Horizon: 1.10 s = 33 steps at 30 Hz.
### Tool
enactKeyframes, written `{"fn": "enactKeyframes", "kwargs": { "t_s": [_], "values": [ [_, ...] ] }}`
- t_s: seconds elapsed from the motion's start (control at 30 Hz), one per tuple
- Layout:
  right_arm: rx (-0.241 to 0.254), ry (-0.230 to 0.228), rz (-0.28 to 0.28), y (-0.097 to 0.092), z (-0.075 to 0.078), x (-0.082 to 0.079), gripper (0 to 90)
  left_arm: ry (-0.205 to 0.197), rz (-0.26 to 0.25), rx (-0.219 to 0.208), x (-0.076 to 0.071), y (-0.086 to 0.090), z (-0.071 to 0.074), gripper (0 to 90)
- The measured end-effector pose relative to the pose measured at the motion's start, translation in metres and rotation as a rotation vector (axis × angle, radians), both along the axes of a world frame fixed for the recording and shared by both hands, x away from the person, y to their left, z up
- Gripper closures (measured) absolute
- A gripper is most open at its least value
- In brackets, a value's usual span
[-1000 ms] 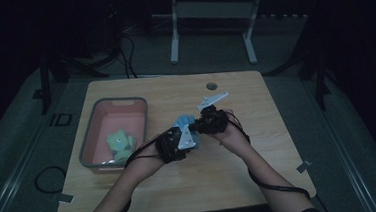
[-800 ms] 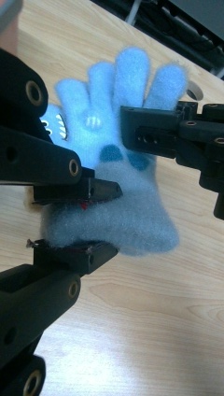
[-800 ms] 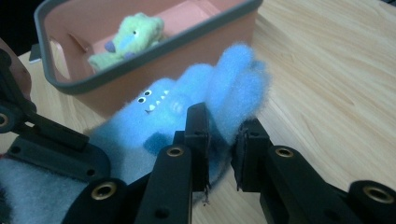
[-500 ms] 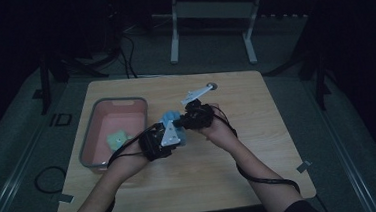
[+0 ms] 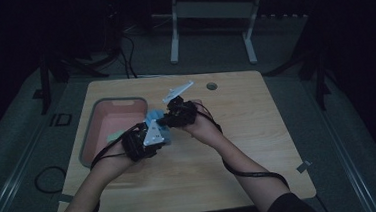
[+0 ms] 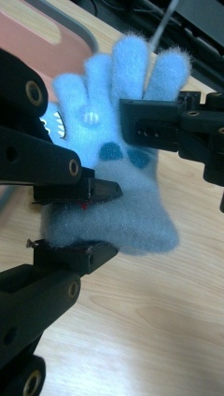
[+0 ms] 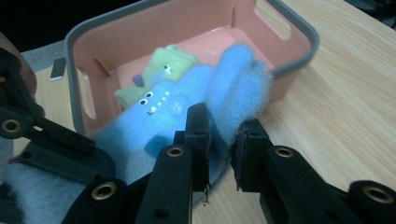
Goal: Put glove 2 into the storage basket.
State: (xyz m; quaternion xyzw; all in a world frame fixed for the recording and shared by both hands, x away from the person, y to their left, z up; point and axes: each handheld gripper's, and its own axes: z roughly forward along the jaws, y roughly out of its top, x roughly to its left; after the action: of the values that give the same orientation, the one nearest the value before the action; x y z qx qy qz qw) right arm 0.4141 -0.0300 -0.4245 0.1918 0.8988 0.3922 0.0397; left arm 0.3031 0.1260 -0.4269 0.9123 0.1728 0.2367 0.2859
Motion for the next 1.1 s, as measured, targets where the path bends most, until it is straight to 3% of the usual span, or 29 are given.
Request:
{"fn": "enactKeyframes", "kwargs": {
  "t_s": [0.9,1.1],
  "values": [
    [-0.007,0.019,0.072,0.094,-0.009,0.006,78.6,0.030,0.112,0.022,-0.003,0.080,-0.006,75.0],
    [-0.004,0.025,0.066,0.115,-0.014,0.009,78.6,0.035,0.138,0.035,-0.001,0.094,-0.012,75.0]
  ]
}}
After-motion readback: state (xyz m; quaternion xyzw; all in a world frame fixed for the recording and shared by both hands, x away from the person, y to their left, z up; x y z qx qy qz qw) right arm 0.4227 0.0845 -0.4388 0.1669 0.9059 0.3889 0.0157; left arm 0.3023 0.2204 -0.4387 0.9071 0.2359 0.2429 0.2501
